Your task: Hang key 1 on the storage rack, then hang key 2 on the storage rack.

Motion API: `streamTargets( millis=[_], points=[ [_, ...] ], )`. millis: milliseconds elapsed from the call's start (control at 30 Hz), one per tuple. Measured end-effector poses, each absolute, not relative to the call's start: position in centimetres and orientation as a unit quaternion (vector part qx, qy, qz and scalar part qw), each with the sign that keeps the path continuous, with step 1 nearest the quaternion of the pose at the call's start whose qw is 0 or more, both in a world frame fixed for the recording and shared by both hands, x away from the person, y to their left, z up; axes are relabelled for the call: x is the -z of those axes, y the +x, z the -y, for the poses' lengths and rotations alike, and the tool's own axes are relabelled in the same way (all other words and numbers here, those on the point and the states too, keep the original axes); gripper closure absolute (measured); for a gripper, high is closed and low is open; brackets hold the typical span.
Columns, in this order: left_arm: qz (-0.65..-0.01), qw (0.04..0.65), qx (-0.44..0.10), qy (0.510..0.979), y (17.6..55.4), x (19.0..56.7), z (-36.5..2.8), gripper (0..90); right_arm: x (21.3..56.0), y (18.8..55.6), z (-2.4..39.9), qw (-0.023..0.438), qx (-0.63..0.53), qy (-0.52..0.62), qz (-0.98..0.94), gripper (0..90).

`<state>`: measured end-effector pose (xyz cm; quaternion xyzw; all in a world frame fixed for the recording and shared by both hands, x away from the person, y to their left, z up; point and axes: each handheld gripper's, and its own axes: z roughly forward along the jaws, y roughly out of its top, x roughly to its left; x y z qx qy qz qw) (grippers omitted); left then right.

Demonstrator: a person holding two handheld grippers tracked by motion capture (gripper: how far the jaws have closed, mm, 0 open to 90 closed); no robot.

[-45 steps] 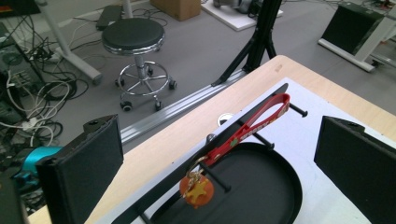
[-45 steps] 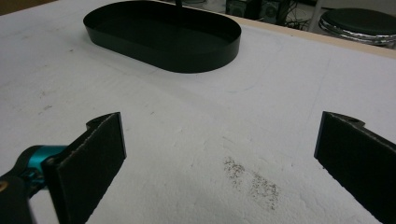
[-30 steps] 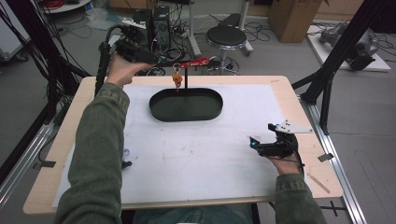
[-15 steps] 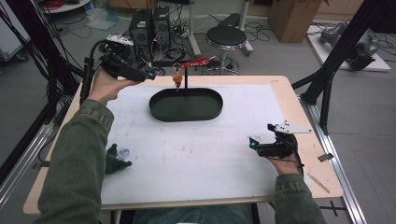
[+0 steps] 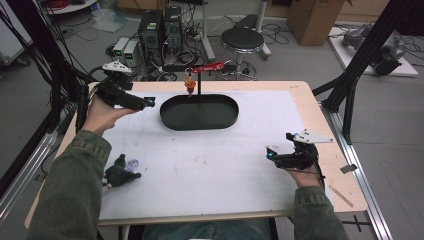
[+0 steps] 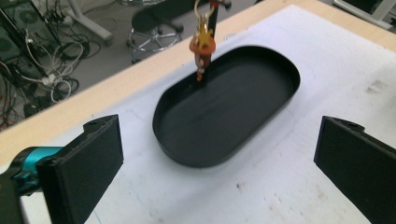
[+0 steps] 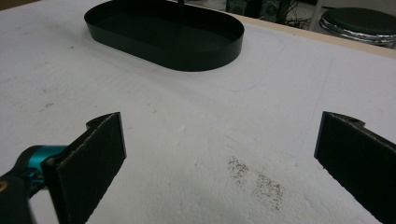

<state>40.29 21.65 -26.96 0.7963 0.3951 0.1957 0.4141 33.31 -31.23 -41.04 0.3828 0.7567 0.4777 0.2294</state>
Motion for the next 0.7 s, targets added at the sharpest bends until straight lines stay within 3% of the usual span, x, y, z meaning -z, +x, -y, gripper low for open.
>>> streamTargets(
  millis=[700],
  points=[
    [-0.415, 0.421, -0.188, 0.784, 35.1, 30.5, -25.3, 1.7, 41.1, 33.4, 31.1, 0.232, -0.477, 0.382, -0.757, 1.2]
  ],
)
